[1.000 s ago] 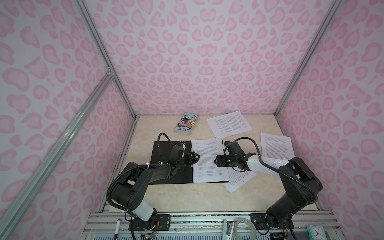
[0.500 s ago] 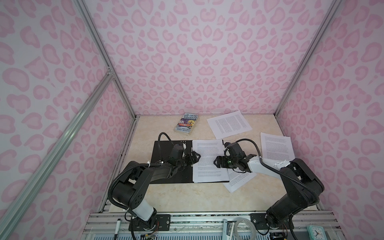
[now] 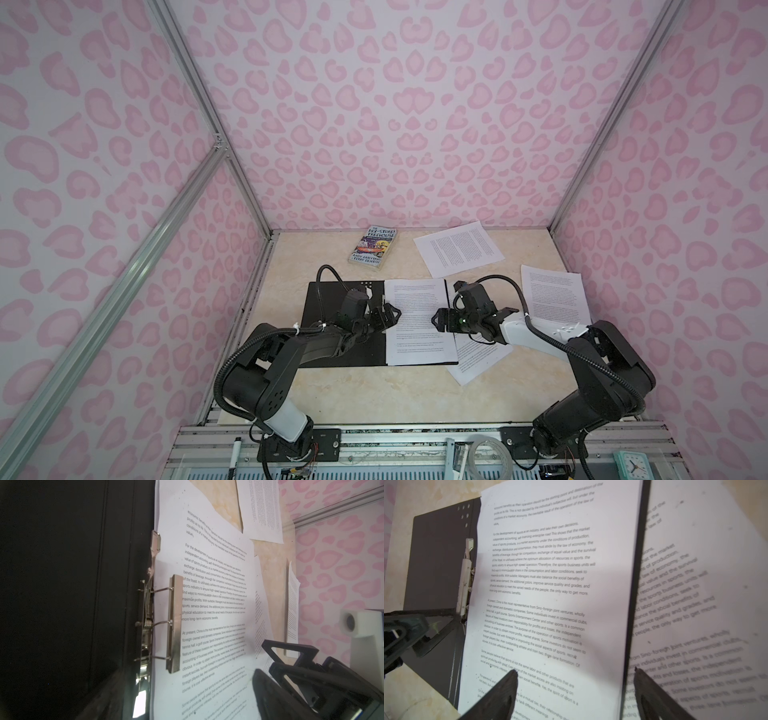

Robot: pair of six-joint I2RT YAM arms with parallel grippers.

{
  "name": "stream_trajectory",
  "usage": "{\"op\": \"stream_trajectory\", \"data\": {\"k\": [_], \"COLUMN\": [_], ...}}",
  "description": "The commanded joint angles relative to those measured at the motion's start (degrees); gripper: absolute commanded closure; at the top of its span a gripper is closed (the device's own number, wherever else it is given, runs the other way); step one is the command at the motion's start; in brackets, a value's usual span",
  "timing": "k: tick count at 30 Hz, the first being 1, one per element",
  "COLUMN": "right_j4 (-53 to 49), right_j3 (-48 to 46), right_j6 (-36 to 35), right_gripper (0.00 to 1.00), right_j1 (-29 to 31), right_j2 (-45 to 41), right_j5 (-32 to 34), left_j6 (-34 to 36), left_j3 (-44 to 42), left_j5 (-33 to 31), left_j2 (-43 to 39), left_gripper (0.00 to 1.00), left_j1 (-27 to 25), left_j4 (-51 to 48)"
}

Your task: Put the files into the folder

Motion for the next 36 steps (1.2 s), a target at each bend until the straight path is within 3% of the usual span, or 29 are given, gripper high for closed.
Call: {"op": "stream_trajectory", "data": {"k": [1,7,18,20,21,25,30,33,36], "right_j4": [-0.53,1.73,0.65,0.41,-0.63,-4.98,-6.81,-9.95,-10.18], "right_j3": [-1.15,-6.15,-13.37,-14.41,-14.56,-16.73,-20.69,-22.03,-24.12], "right_j6": [-0.21,1.64,5.84,6.67,6.81,8.48,8.73,7.37,7.23], "right_gripper": [0.13,0.13,0.13,0.11,0.03,0.02,0.02,0.02,0.02], "right_j1": [-1.82,-8.34,-17.13,-18.41,-18.89,-21.30,-22.25,-23.79,-27.07], "right_j2": [0.01,-3.36,-15.34,-17.78,-19.19,-26.05,-35.43,-40.13,-42.16], "right_j5": [0.97,0.70,6.76,5.64,5.28,5.98,5.48,6.21,1.02], "left_j6": [0.51,1.63,4.26,5.76,6.48,9.18,12.72,14.81,15.36], "left_j3": [-0.92,-1.26,-0.42,0.25,0.42,0.40,0.92,2.12,4.31], "left_j5": [-4.79,-4.92,-1.04,1.13,2.13,4.01,2.83,3.50,5.43], "left_j2": [-0.33,-0.36,-1.07,-2.27,-3.26,-10.82,-20.45,-23.19,-21.91], "left_gripper": [0.03,0.02,0.03,0.02,0.03,0.03,0.03,0.03,0.03], "left_j1": [1.51,4.78,7.14,6.88,6.71,6.34,4.03,-0.42,-6.25], "left_j4": [-13.24,-14.17,-14.11,-14.19,-14.12,-14.43,-16.30,-16.82,-15.86]}}
